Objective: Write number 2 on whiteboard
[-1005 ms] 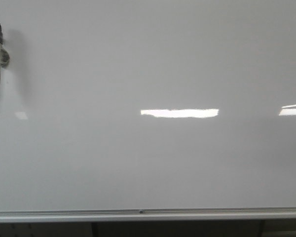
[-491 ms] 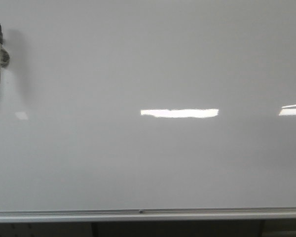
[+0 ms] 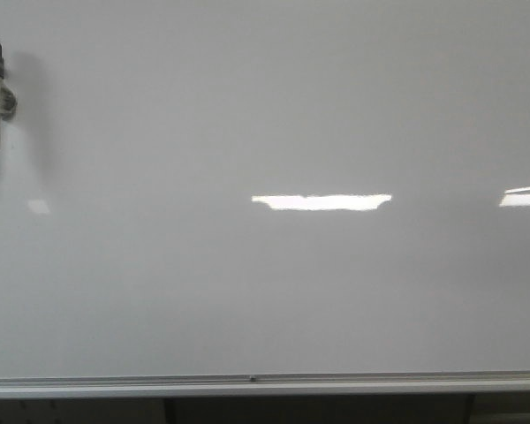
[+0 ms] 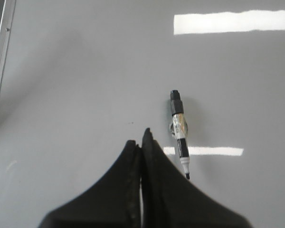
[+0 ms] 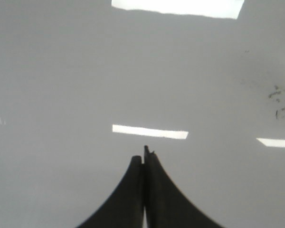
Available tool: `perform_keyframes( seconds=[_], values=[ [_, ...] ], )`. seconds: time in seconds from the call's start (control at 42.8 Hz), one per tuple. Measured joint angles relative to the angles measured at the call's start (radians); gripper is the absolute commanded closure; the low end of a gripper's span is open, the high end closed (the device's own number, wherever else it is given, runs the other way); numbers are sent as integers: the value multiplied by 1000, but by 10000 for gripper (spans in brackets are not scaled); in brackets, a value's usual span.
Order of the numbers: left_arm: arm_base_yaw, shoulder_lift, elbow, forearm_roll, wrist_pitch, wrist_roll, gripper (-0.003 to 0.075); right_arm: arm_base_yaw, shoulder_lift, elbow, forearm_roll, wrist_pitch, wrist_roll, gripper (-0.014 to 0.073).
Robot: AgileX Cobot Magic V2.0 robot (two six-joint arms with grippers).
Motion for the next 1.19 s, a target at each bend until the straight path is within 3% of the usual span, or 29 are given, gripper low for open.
perform_keyframes(
  seconds=[0.234,0.561,0.841,1.075,1.121,1.192],
  values=[
    [0,16,-260,0,171,0,741,0,27,-239,0,198,0,662],
    [0,269,-595,0,512,0,741,0,272,-514,0,480,0,662],
    [0,440,-623,0,625,0,741,0,398,-545,2,523,0,662],
    [0,527,-615,-5,632,0,741,0,467,-544,6,541,0,654],
    [0,545,-614,-5,633,0,740,0,484,-544,16,550,0,629],
    [0,571,-613,-5,632,0,730,0,510,-544,43,564,0,517]
  ],
)
